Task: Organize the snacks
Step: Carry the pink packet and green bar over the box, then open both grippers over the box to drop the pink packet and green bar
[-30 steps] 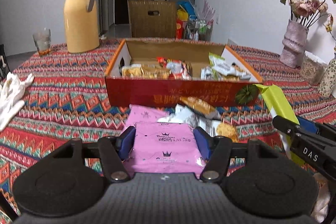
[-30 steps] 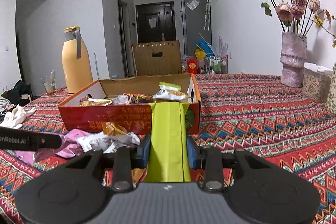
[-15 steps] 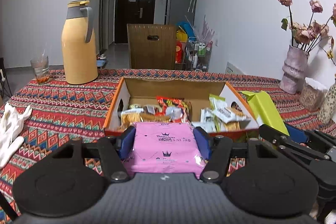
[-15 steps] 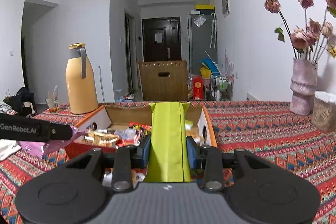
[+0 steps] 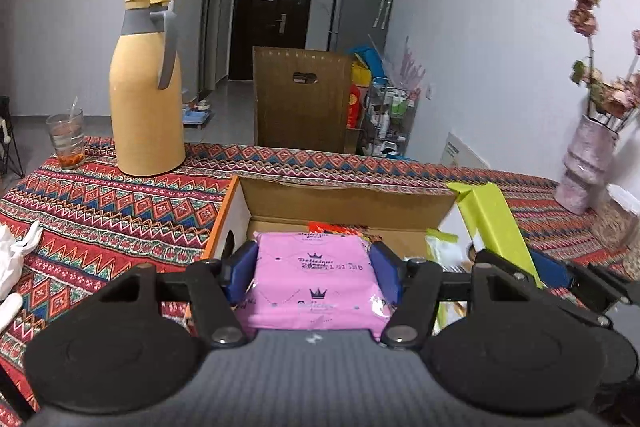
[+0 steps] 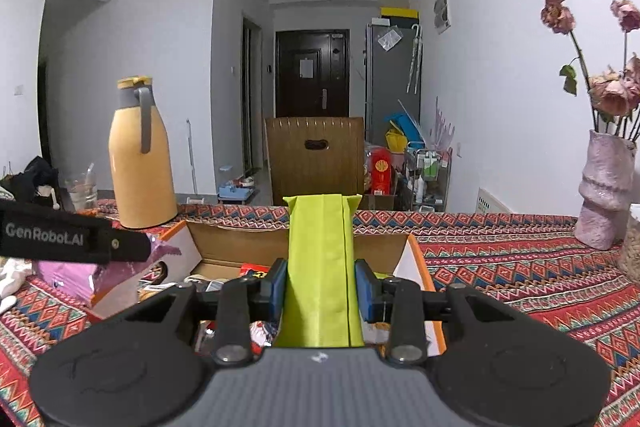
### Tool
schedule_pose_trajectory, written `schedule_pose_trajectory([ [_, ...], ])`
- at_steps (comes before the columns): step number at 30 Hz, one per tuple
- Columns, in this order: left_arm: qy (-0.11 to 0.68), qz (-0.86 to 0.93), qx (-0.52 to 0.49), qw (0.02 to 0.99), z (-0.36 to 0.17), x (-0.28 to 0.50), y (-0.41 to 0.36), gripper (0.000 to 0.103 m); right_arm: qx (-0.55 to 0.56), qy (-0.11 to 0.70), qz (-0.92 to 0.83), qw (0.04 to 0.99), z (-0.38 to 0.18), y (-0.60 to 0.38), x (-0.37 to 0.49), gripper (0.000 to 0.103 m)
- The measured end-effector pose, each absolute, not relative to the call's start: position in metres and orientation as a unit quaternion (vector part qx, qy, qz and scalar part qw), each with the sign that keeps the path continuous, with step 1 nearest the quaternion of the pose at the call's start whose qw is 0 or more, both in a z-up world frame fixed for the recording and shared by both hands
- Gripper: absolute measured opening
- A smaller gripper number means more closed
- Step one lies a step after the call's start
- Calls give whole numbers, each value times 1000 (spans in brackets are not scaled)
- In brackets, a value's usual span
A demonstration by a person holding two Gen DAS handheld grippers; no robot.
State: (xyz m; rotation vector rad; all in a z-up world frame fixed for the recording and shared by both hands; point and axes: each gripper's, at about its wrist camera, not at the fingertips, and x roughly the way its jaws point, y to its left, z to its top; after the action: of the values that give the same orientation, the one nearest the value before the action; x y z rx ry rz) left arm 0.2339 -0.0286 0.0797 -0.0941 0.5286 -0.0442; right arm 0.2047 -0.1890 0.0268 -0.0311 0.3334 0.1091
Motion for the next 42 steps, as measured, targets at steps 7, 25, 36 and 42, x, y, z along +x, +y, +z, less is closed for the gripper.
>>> schedule_pose_trajectory([
  [7, 265, -10, -57, 962, 57, 266, -23, 63, -8, 177, 48, 983, 9, -184, 240, 34],
  [25, 253, 9, -48, 966, 31, 274, -19, 68, 8, 197, 45, 979, -17, -191, 256, 38],
  [36, 227, 31, -62, 971, 41, 263, -13, 103, 20, 182, 32, 982, -10, -196, 244, 103],
  [42, 225, 32, -64, 972, 42, 261, -12, 103, 20, 184, 29, 982, -9, -197, 242, 103],
])
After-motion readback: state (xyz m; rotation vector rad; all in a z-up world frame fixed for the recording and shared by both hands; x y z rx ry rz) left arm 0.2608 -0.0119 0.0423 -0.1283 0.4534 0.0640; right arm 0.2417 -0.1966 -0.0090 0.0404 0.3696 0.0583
